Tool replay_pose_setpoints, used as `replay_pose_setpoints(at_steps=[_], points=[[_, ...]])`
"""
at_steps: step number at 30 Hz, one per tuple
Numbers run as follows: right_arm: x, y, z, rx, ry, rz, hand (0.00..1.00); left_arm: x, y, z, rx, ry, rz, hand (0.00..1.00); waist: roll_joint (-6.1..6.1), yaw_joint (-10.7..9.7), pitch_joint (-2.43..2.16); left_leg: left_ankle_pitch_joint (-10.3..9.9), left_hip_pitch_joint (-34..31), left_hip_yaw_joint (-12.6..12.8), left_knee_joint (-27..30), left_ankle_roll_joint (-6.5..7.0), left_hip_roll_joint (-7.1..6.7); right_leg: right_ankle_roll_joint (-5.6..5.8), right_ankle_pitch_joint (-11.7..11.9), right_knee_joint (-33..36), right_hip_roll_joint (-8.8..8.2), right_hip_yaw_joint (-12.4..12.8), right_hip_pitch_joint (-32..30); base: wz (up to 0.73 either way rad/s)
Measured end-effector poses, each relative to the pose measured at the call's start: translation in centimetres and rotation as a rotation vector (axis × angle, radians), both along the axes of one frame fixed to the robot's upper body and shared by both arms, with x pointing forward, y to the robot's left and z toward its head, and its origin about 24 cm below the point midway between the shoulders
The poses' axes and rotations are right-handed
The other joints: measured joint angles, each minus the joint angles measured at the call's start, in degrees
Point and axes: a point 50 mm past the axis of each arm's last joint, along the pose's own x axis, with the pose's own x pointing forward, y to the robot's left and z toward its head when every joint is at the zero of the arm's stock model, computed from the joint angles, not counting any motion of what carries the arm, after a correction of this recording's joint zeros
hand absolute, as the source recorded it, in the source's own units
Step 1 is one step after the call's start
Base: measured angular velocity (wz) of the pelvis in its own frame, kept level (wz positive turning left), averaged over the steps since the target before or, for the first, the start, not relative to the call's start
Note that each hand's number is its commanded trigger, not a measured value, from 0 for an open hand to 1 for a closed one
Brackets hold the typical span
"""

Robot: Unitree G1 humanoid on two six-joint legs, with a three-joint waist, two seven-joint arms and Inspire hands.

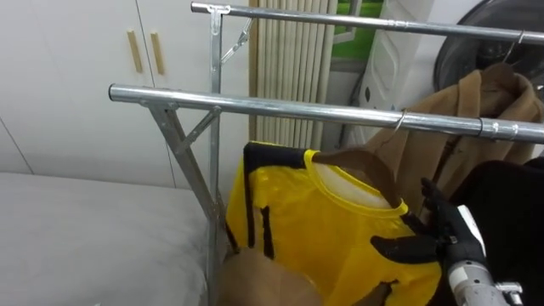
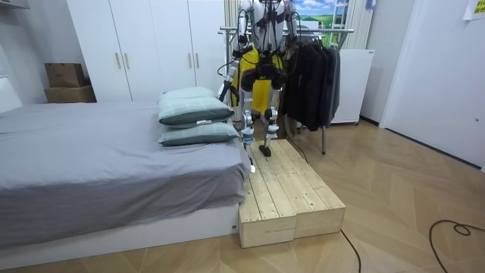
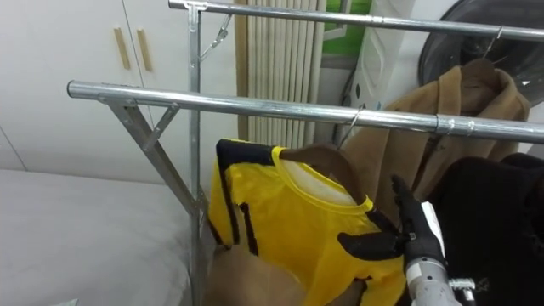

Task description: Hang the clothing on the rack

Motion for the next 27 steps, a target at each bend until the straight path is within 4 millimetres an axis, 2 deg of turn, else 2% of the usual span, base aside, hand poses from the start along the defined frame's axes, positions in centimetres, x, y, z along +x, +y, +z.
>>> replay_pose_setpoints(at_steps=[8, 13, 19, 22, 27], points=[[-0.7, 0.2, 0.9, 0.043, -0.066, -0.023, 0.0, -0.5, -0.4, -0.1, -0.013, 0.004, -0.006, 0.0, 0.52, -0.2, 0.28, 0.0, 0.2, 0.5, -0.1, 0.04, -0.05, 0.01, 0.0, 0.0, 0.2, 0.7, -0.1, -0.04], [-0.7, 0.3, 1.7, 0.06, -0.122, -0.039, 0.0, -0.9, -0.5, -0.1, -0.016, 0.011, -0.003, 0.0, 0.69, -1.1, 0.28, 0.0, 0.2, 0.6, -0.2, 0.05, -0.05, 0.01, 0.0, 0.0, 0.2, 0.7, -0.1, 0.0], [-0.9, 0.1, 1.8, 0.086, -0.152, -0.086, 0.0, -1.0, -0.5, -0.1, -0.017, 0.01, -0.003, 0.0, 0.76, -1.1, 0.27, 0.0, 0.5, 0.7, -0.5, 0.04, -0.05, 0.02, 0.0, 0.0, 0.22, 0.8, 0.0, 0.0], [-1.3, -0.1, 1.3, 0.084, -0.143, -0.097, 0.0, -1.1, -0.5, -0.1, -0.017, 0.01, -0.003, 0.0, 0.76, -1.2, 0.24, 0.0, 0.5, 0.7, -0.5, 0.04, -0.04, 0.01, 0.0, 0.0, 0.23, 0.8, 0.0, 0.0], [-2.6, -0.7, -0.9, 0.079, -0.055, -0.127, 0.0, -1.1, -0.5, -0.1, -0.017, 0.008, 0.0, 0.0, 0.65, -1.3, 0.18, -0.1, 0.5, 0.7, -0.5, 0.09, -0.05, -0.11, -0.2, 0.0, 0.22, 0.9, 0.0, 0.0]])
